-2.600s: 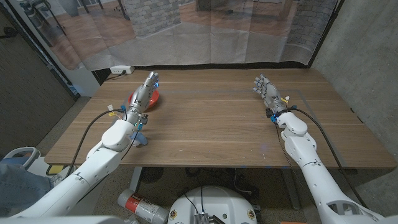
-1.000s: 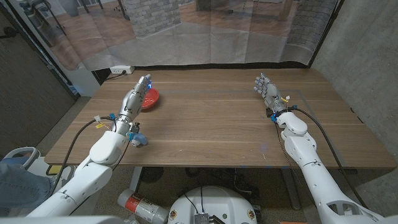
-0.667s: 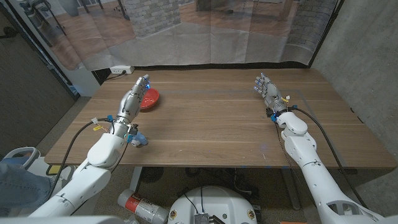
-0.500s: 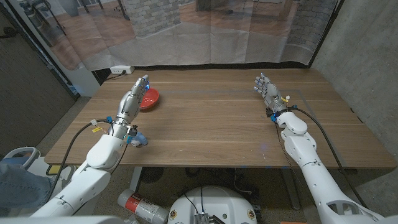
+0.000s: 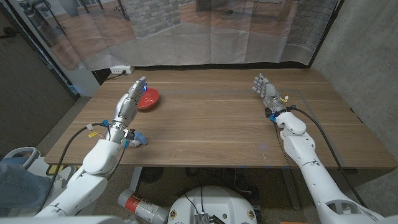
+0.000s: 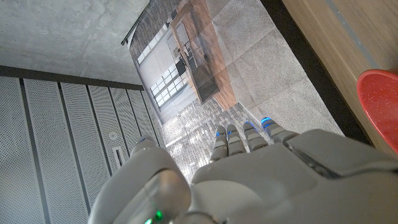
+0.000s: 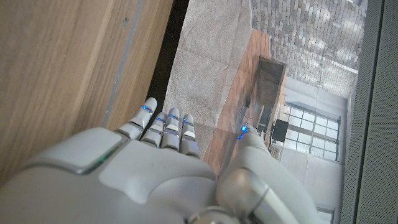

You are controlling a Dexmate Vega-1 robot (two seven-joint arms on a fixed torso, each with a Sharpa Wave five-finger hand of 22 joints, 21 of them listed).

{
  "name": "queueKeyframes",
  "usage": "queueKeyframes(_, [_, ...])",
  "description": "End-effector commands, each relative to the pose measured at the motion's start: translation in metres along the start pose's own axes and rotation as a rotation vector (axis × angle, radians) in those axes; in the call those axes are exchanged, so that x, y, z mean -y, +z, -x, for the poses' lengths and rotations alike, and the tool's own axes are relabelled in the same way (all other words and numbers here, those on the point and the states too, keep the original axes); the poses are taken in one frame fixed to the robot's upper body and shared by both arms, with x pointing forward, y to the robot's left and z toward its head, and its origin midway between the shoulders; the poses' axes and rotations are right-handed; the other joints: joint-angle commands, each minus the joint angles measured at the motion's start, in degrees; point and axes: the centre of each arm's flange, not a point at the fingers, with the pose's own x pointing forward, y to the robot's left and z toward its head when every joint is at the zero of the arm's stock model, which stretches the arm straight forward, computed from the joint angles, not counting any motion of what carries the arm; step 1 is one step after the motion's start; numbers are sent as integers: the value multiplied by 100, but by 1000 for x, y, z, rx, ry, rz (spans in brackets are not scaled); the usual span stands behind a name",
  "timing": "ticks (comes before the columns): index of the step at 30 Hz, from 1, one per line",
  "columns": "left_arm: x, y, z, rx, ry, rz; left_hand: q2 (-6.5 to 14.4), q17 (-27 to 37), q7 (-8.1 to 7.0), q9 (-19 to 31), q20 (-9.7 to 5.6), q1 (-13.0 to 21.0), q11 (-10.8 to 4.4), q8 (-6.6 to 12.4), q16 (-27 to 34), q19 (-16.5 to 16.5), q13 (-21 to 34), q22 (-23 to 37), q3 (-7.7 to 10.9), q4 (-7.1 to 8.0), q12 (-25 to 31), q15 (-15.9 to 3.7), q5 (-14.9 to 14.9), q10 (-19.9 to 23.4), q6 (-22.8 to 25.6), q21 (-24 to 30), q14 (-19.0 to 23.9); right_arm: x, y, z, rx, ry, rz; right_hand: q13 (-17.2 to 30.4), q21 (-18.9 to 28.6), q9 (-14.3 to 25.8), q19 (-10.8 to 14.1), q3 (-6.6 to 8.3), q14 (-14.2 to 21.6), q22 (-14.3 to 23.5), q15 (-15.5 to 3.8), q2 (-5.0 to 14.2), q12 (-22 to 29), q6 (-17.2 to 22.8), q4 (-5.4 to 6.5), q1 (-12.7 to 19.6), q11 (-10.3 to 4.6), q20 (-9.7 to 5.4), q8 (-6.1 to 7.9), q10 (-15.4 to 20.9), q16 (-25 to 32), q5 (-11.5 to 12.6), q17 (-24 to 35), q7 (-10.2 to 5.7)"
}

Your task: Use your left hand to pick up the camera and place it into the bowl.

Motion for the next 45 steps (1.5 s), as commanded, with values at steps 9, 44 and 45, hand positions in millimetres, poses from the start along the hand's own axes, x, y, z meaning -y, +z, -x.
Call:
queueKeyframes(9, [-10, 12, 24, 9, 27, -45, 24, 17, 27, 35, -65, 90, 2, 33, 25, 28, 20, 25, -38, -4, 21, -4, 6, 36, 58, -16, 51, -1, 1, -3, 12, 2, -2, 31, -25, 16, 53, -4, 46, 15, 13, 34, 36, 65, -31, 23, -9, -146, 36, 41, 1, 34, 20, -5])
queueKeyframes(44, [-16, 22, 51, 1, 57, -184, 60, 17, -5, 36, -42, 158, -57, 44, 31, 63, 20, 26, -59, -22, 24, -54, 5, 110, 158, -61, 125, 3, 7, 1, 31, -7, 2, 29, -103, 16, 251, -10, 184, 18, -75, 52, 64, 172, -77, 40, -108, -190, 59, 148, 25, 38, 14, -49])
queueKeyframes(45, [-16, 23, 51, -2, 58, -194, 61, 17, -9, 36, -43, 161, -65, 44, 30, 72, 20, 26, -60, -23, 23, -57, 5, 112, 160, -60, 127, 3, 7, 0, 31, -7, 2, 29, -106, 16, 250, -11, 184, 18, -75, 52, 63, 172, -77, 40, -113, -187, 59, 147, 25, 38, 14, -48])
